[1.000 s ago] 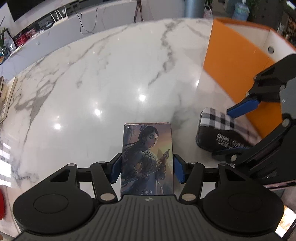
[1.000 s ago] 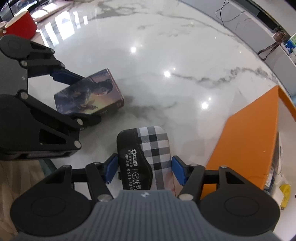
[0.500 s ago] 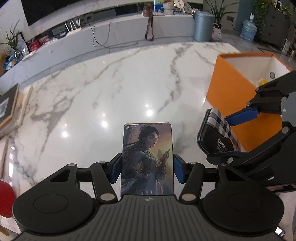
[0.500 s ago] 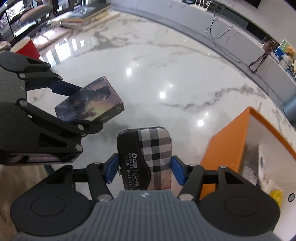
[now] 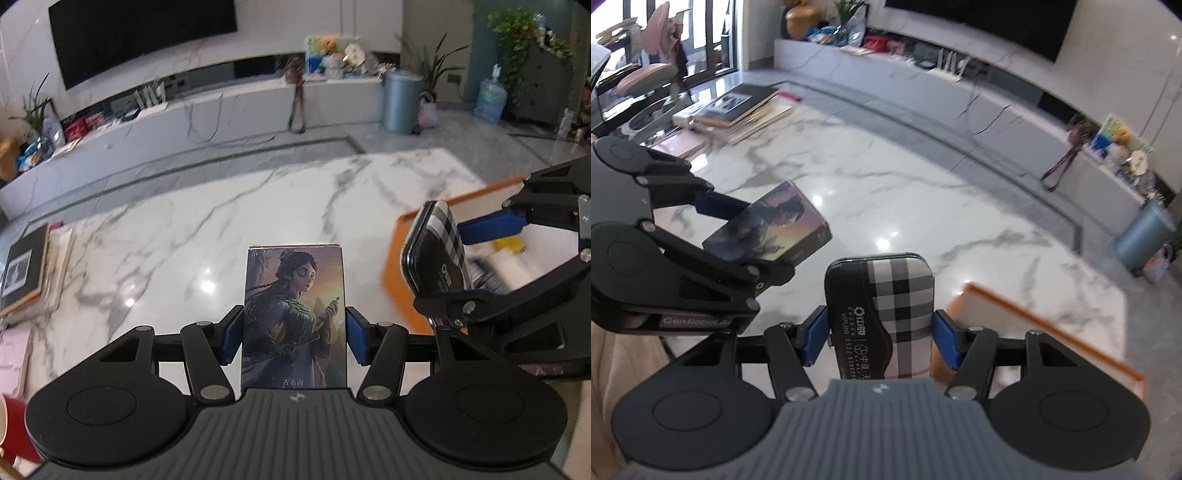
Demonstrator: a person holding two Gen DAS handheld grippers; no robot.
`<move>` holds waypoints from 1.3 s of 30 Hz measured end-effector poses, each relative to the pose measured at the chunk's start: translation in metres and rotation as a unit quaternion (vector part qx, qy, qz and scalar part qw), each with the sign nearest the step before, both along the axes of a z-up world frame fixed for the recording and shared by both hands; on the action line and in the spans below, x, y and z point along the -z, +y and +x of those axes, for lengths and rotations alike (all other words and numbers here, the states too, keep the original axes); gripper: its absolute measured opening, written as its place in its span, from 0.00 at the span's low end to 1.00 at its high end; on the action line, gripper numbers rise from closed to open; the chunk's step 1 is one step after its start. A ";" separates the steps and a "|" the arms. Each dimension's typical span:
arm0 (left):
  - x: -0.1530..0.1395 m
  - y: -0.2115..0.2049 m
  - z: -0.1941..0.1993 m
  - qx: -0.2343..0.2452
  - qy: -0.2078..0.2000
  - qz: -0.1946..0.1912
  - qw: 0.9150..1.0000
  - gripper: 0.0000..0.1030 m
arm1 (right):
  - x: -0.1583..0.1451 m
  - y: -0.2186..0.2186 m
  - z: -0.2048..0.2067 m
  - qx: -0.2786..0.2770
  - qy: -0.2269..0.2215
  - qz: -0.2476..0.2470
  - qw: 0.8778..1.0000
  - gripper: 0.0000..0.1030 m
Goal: Organize rigid objects
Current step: 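Carry the illustrated book and plaid case over the orange box, then lower both tools into the box and open them to release book and case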
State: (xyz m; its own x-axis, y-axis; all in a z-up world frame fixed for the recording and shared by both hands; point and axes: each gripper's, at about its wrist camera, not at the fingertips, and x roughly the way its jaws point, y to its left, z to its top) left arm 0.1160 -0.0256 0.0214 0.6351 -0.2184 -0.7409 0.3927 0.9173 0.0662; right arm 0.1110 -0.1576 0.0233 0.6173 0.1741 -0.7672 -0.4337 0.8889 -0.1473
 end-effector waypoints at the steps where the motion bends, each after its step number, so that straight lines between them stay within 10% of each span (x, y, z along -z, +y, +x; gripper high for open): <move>1: -0.004 -0.006 0.000 0.007 -0.003 -0.006 1.000 0.63 | -0.006 -0.007 -0.001 0.004 -0.006 -0.004 1.000 0.58; 10: -0.017 -0.081 -0.004 0.091 -0.015 -0.035 0.995 0.63 | -0.028 -0.094 -0.011 0.073 -0.015 -0.052 0.996 0.58; 26: 0.045 -0.165 0.005 0.165 0.043 -0.020 0.985 0.63 | 0.075 -0.197 -0.004 0.166 0.110 -0.106 0.974 0.59; 39: 0.073 -0.193 0.008 0.190 0.070 -0.002 0.979 0.63 | 0.104 -0.215 0.015 0.179 0.116 -0.115 0.970 0.54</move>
State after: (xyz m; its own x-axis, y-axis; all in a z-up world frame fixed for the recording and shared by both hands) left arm 0.1244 -0.2184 -0.0517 0.3992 -0.4222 -0.8139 0.7101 0.7039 -0.0168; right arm 0.1259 -0.3721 -0.0804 0.4128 -0.2121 -0.8858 -0.1474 0.9441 -0.2948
